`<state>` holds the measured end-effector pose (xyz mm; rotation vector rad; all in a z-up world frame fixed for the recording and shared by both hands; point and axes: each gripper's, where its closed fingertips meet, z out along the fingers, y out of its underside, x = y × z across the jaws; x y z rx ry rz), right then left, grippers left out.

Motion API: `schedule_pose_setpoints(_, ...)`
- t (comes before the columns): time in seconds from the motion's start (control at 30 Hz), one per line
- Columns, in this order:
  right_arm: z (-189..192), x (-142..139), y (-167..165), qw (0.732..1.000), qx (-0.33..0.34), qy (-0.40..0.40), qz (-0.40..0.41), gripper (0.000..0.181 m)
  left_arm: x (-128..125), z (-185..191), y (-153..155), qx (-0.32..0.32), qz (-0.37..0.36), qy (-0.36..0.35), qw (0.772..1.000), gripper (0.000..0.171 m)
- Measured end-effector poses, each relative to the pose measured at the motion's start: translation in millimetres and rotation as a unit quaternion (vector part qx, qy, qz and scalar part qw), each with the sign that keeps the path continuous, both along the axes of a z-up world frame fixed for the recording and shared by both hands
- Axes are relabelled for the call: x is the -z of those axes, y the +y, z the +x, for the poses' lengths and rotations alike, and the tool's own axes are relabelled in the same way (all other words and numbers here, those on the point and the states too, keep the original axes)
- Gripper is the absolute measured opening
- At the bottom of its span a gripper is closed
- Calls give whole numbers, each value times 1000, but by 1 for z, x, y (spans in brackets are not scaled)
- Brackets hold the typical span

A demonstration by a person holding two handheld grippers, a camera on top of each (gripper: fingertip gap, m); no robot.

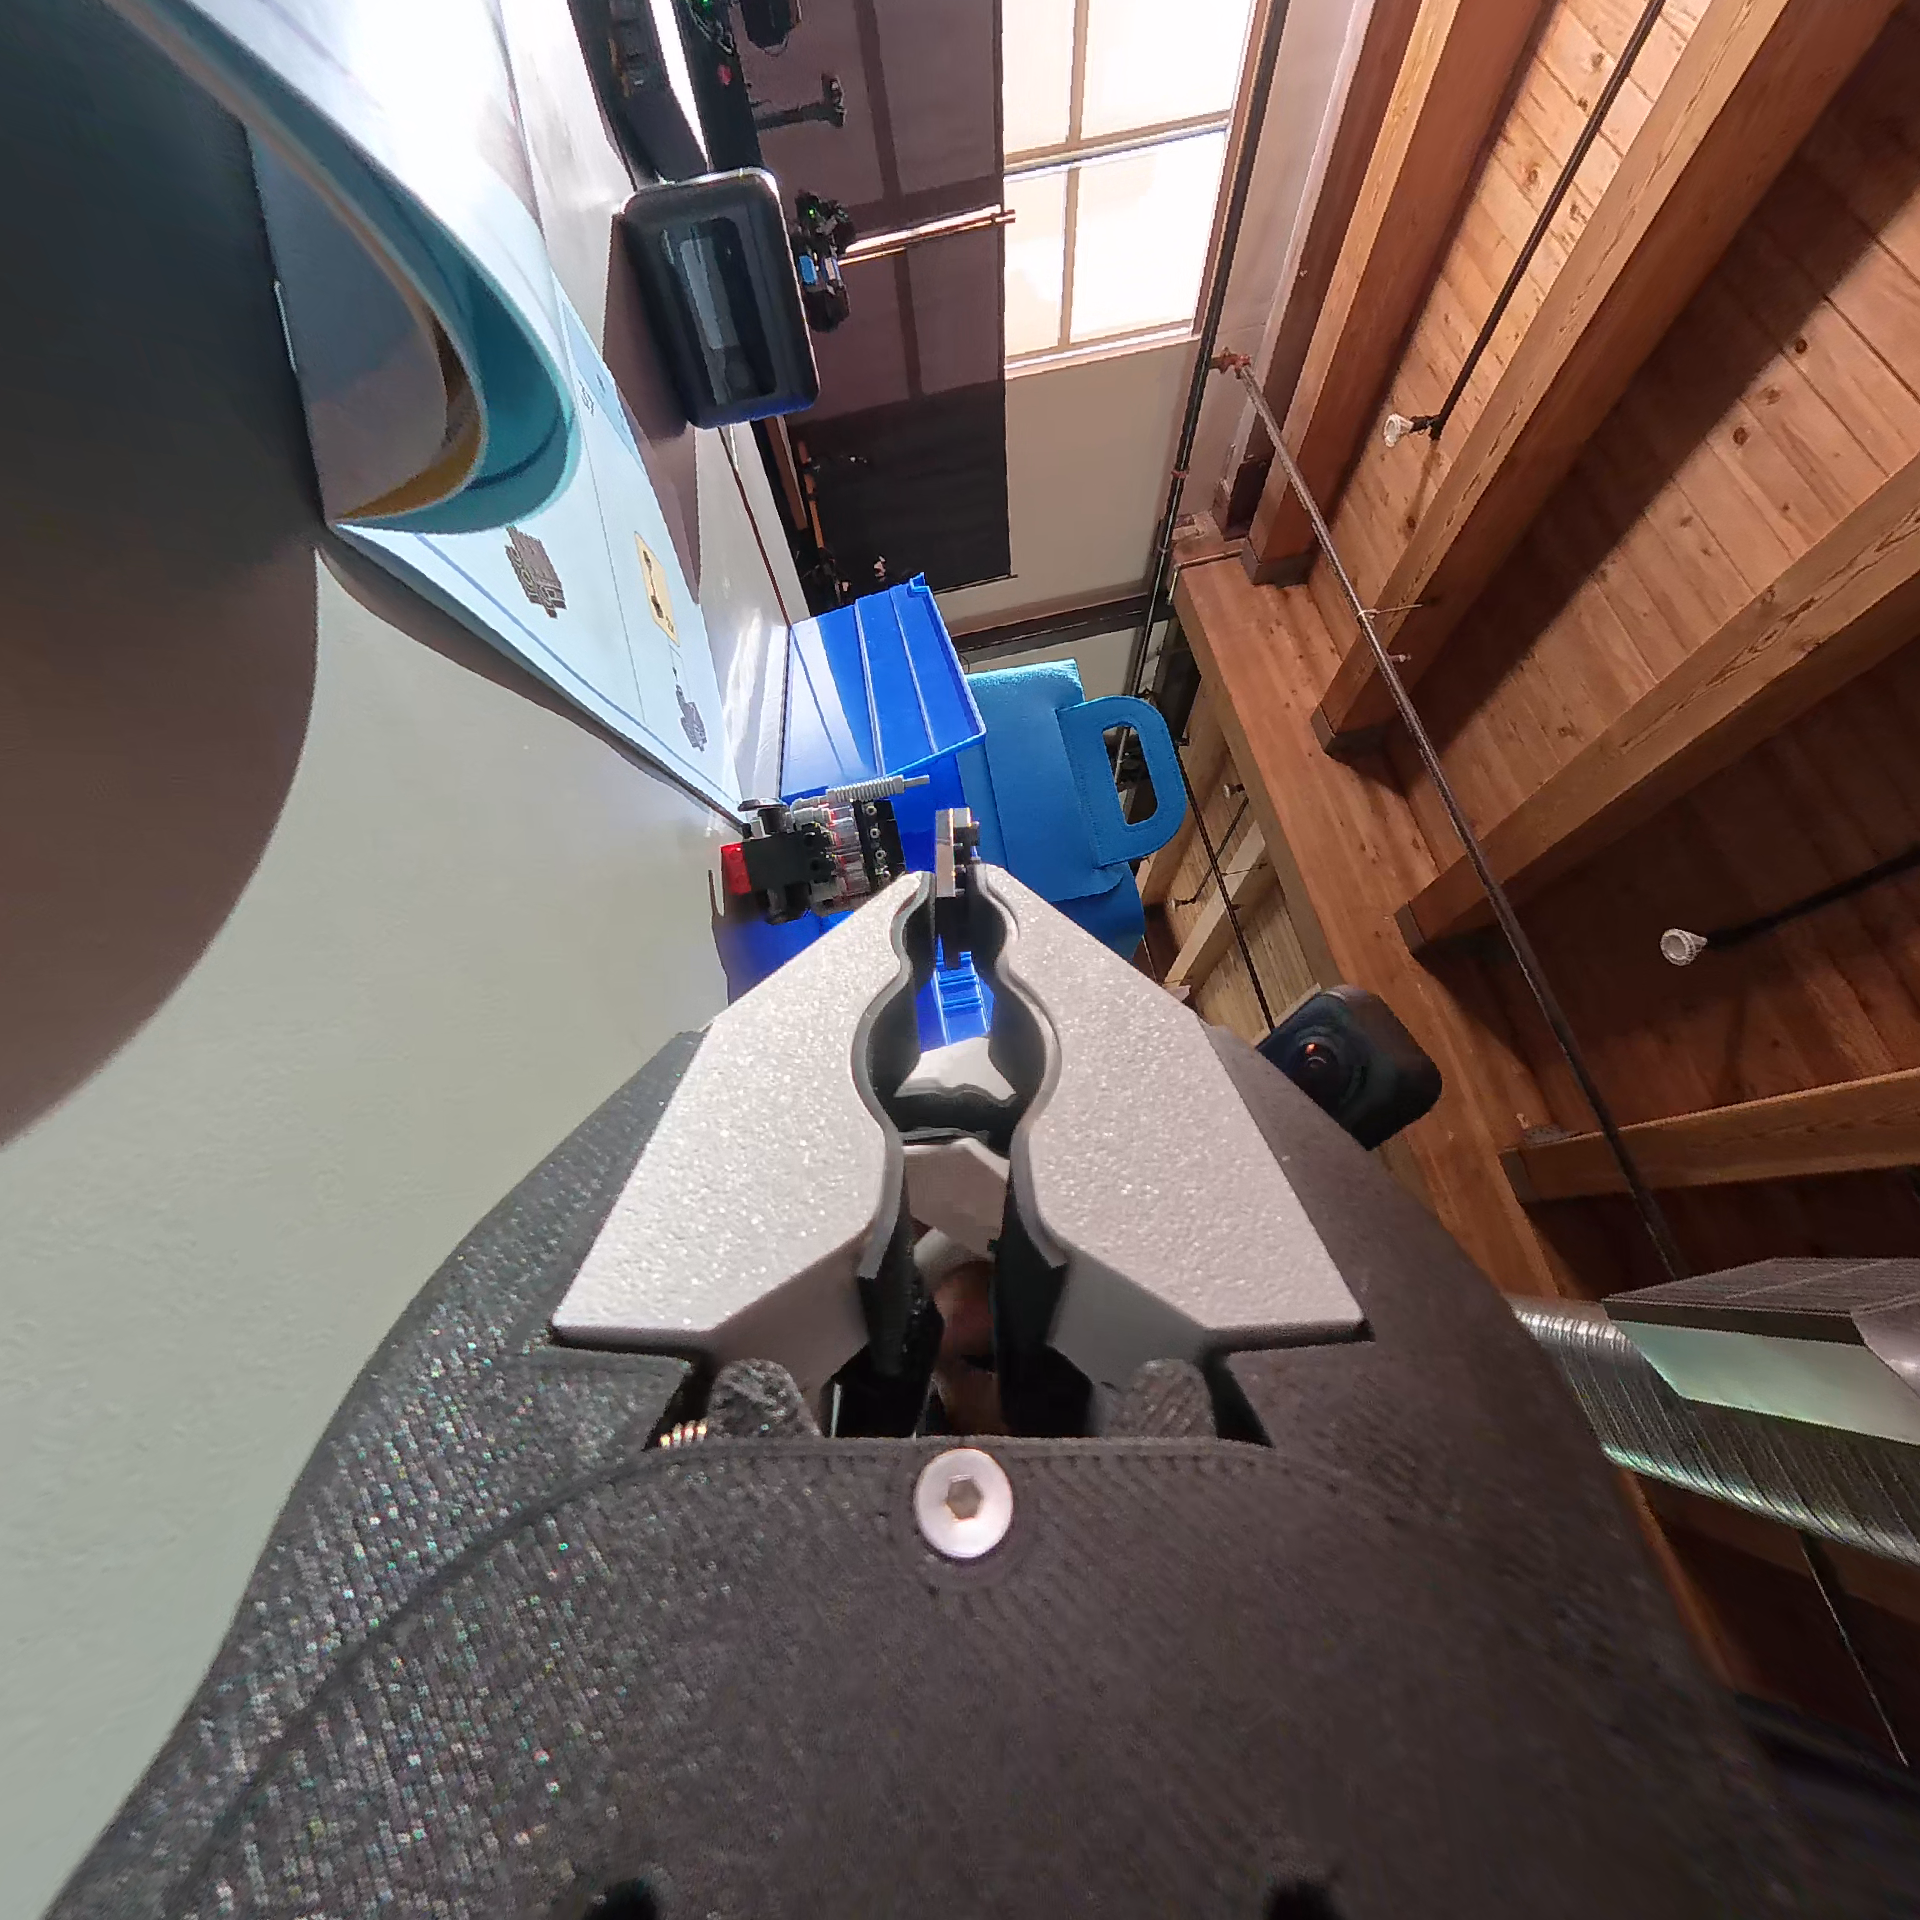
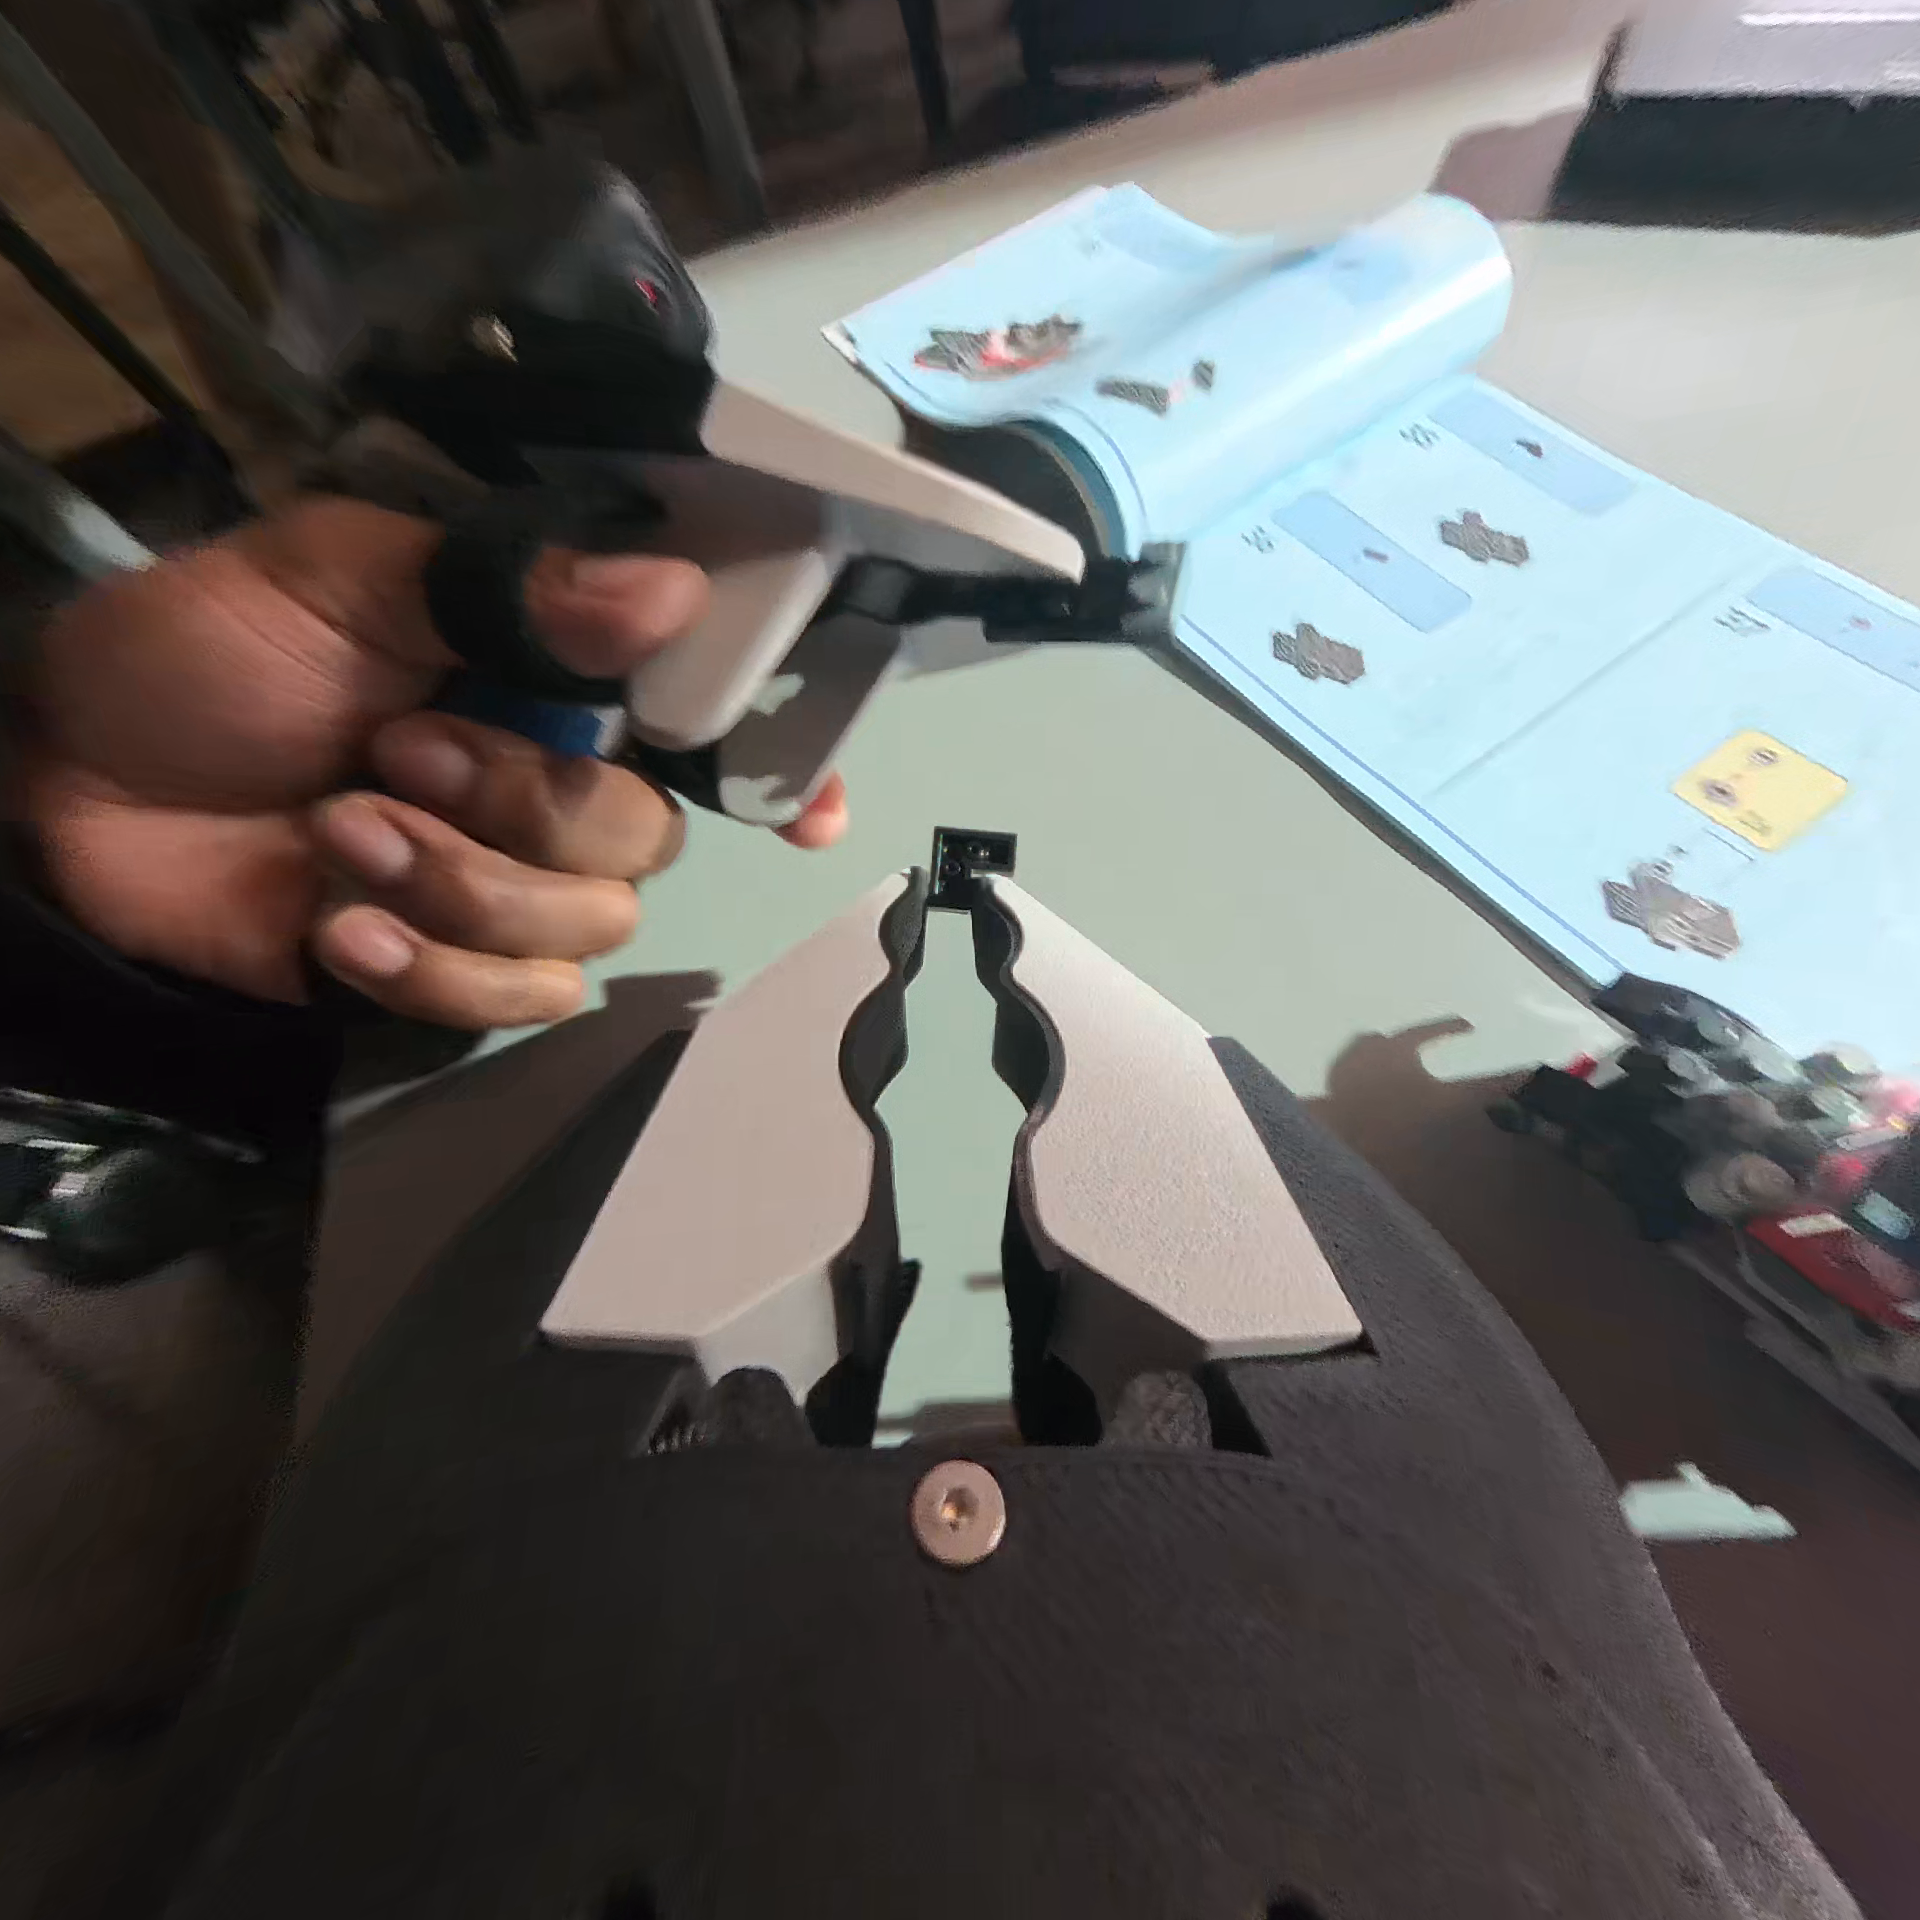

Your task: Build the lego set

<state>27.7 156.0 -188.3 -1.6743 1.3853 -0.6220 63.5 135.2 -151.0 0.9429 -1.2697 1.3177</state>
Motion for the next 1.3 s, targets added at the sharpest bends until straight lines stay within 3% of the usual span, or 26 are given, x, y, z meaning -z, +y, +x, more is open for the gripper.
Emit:
schedule_pose_setpoints(0.27, 9, -41, 15, 971, -38, -72, 226, 10, -2, -5, -2, 20, -9, 7, 1000, 5)
schedule_pose_setpoints(0.5, 13, -56, 7, 938, -31, -94, 333, 10, -7, -12, -2, 48, -27, 9, 998, 5)
schedule_pose_setpoints(0.83, 14, -62, -8, 916, -7, -108, 386, 9, -12, -18, -1, 68, -46, 8, 997, 5)
schedule_pose_setpoints(1.3, 15, -59, -16, 914, 21, -109, 389, 9, -11, -16, -1, 64, -43, 10, 997, 5)
